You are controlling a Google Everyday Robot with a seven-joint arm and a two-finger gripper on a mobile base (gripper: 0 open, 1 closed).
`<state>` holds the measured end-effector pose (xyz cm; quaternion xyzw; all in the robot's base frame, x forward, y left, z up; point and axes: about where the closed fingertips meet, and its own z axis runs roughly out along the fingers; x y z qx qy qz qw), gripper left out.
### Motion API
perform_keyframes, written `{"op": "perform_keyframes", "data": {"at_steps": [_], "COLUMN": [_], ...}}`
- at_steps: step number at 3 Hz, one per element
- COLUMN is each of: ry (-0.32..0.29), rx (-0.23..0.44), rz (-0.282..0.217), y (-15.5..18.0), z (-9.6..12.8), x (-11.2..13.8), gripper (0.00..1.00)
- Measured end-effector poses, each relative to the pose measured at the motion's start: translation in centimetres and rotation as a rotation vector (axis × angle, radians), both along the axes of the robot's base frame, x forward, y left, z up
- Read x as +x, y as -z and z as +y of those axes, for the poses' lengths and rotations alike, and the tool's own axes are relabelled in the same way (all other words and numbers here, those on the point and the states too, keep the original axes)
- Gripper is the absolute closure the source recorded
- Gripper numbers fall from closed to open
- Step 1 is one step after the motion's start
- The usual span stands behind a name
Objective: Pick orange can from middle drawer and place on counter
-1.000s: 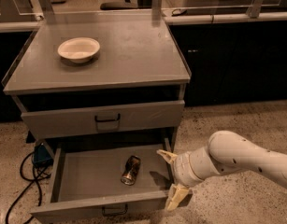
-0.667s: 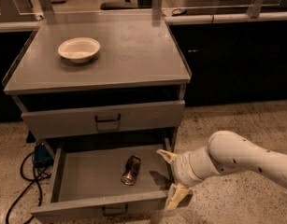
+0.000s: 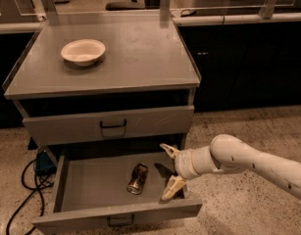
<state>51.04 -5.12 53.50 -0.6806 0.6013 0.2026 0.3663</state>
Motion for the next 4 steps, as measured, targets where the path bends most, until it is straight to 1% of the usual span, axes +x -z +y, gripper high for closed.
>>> {"op": "perform_keyframes", "data": {"at_steps": [1,2,3,4], "ry": [0.043,0.041,-0.019,-0.098], "rx": [0.098,0.101,0.183,0.223], "rz": [-0.06,-0.052,-0.052,-0.033], "y": [1.3,1.7,2.3,6.6], "z": [1.6,1.8,2.6,6.5], "x": [3.9,3.8,4.4,6.1], "gripper": [0.0,0.0,0.0,0.0]}}
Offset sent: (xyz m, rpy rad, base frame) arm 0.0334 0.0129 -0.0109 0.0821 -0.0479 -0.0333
